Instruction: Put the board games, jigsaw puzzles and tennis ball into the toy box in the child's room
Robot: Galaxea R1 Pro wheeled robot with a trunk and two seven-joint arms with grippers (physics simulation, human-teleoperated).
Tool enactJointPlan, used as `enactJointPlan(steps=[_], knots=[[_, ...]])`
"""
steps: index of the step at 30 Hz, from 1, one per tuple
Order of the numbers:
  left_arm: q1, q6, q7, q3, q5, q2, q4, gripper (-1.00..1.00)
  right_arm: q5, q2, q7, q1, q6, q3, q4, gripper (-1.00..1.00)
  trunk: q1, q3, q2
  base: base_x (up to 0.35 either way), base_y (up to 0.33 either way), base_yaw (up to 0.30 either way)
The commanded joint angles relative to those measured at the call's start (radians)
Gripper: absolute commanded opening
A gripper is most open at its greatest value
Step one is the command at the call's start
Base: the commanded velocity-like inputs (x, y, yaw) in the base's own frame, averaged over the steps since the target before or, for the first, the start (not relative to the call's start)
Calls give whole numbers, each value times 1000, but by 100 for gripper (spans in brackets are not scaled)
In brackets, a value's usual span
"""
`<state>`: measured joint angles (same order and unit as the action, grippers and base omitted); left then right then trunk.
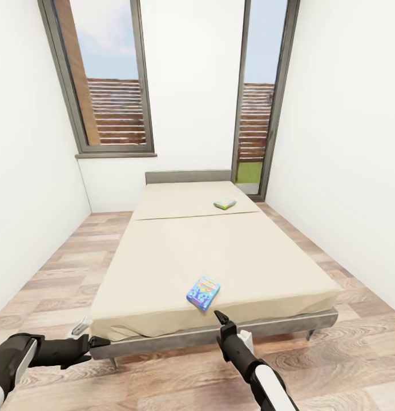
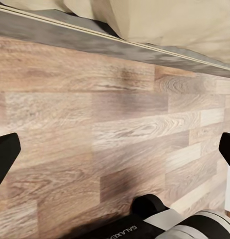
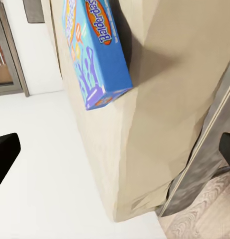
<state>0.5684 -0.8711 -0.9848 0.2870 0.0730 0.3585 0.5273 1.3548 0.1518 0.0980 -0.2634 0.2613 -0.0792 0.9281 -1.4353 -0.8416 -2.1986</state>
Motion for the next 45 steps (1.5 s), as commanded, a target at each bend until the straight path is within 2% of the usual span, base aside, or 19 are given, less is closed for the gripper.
enactJointPlan(steps=[1, 4, 10, 45], knots=[[1, -7, -7, 5, 8, -1, 0, 100, 6, -1, 19, 0, 3, 1, 0, 100, 0, -1, 0, 22, 19, 0], [1, -6, -7, 5, 8, -1, 0, 100, 5, -3, 58, 0, 3, 1, 0, 100, 0, -1, 0, 12, 10, 0], [1, -6, -6, 5, 8, -1, 1, 100, 3, -4, 80, 0, 3, 1, 0, 100, 0, -1, 0, 4, 3, 0], [0, -6, -8, 4, 8, -2, 1, 100, 1, -6, 85, 0, 2, 4, 0, 100, 0, -1, 0, 47, 10, 0]])
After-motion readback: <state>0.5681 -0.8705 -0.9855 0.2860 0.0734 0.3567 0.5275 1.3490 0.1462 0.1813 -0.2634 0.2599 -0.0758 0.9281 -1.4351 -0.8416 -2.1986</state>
